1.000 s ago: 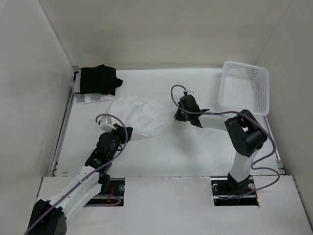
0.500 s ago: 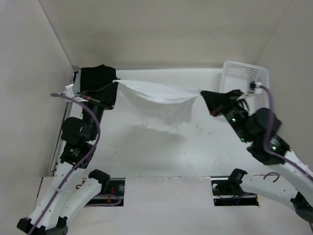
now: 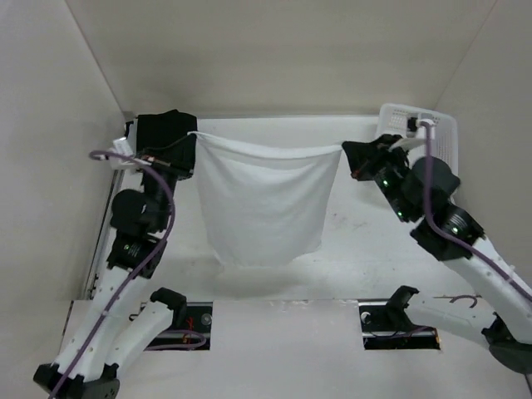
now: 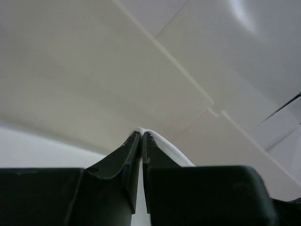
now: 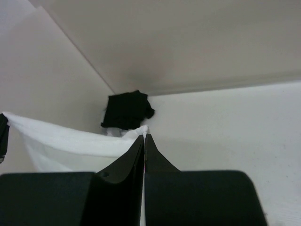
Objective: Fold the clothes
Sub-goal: Flatten the tank top out
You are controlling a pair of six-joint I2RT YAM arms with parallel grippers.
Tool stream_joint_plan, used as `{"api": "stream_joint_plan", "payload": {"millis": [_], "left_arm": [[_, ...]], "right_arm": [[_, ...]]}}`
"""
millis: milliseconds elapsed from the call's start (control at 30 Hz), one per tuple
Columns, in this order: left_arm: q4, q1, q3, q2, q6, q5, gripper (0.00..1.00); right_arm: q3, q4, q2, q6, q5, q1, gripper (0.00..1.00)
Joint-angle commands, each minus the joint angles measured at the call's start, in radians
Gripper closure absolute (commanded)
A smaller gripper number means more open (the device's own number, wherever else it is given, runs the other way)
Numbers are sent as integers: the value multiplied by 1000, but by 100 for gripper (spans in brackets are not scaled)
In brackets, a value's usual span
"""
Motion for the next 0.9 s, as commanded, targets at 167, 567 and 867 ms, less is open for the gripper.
{"api": "stream_joint_plan", "payload": {"millis": [167, 567, 867], "left_arm": [[98, 168, -34, 381, -126, 77, 97], [172, 222, 222, 517, -120, 184, 97], [331, 182, -216, 428, -167, 184, 96]], "right_arm": [[50, 123, 352, 150, -440, -348, 98], [430, 26, 519, 112, -503, -431, 98], [-97, 191, 367, 205, -487, -419, 97]]}}
